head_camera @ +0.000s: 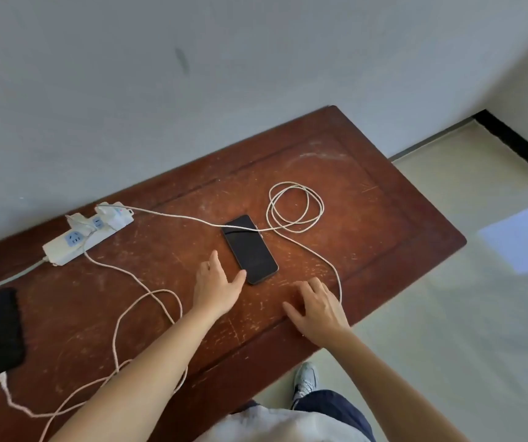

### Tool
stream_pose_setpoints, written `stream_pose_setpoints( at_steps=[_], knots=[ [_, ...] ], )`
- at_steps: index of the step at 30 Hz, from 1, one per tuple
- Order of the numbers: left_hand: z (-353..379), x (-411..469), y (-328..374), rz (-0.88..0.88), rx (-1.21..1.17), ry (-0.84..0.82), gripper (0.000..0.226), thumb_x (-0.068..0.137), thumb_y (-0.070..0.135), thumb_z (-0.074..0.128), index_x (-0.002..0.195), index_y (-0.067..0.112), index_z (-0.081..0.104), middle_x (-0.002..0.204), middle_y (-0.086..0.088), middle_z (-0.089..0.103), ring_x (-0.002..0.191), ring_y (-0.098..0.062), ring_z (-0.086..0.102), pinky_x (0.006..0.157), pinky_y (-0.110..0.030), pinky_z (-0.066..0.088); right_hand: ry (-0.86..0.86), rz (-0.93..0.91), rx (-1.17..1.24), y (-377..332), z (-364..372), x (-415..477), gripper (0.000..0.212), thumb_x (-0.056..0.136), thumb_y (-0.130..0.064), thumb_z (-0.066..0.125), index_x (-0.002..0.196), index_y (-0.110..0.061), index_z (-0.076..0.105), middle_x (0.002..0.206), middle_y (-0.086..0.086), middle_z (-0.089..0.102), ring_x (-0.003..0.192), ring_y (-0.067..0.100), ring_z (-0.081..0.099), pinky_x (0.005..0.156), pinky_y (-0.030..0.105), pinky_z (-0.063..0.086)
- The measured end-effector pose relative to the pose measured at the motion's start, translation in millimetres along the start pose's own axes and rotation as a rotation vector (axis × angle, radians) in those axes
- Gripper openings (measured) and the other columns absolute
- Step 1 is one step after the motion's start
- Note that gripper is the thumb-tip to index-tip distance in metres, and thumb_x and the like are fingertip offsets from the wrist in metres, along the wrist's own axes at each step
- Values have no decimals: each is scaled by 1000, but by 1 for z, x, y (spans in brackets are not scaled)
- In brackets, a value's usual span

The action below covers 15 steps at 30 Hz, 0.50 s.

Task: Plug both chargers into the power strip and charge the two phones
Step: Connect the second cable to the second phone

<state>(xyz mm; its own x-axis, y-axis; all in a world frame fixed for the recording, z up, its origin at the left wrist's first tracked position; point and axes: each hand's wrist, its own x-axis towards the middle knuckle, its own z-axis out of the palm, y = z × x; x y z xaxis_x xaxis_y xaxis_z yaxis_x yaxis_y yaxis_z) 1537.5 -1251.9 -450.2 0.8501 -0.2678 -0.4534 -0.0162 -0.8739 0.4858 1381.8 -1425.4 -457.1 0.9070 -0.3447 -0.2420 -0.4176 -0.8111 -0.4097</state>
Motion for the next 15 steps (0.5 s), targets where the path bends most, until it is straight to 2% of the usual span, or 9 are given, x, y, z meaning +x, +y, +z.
stream_pose_setpoints(
  at_steps=[3,7,11,15],
  knots=[
    [14,15,32,-179,-75,31,104,85,70,55,156,11,7,161,-20,22,144,-39,31,109,-53,38,-76,-62,-31,20,-7,-15,36,81,-42,52,111,-26,64,100,-6,55,92,17,56,87,36,50],
    [32,35,68,-292,-32,83,123,75,82,55,155,8,-3,159,-21,20,141,-39,33,105,-52,41,-234,-148,-112,49,-12,-34,41,72,-35,56,112,-26,62,106,-4,55,97,18,54,85,29,42],
    [51,40,83,-282,107,163,124,76,75,62,155,9,-8,155,-24,22,135,-40,37,96,-49,49,-195,-146,-89,62,-9,-43,24,92,-33,55,111,-24,65,110,-1,57,102,19,55,89,32,46],
    [56,34,78,-263,155,177,124,75,66,69,154,10,-8,152,-24,25,131,-40,39,94,-47,50,-167,-162,-89,63,-10,-42,21,101,-33,51,116,-24,63,116,-1,56,106,19,53,93,34,47]
  ],
)
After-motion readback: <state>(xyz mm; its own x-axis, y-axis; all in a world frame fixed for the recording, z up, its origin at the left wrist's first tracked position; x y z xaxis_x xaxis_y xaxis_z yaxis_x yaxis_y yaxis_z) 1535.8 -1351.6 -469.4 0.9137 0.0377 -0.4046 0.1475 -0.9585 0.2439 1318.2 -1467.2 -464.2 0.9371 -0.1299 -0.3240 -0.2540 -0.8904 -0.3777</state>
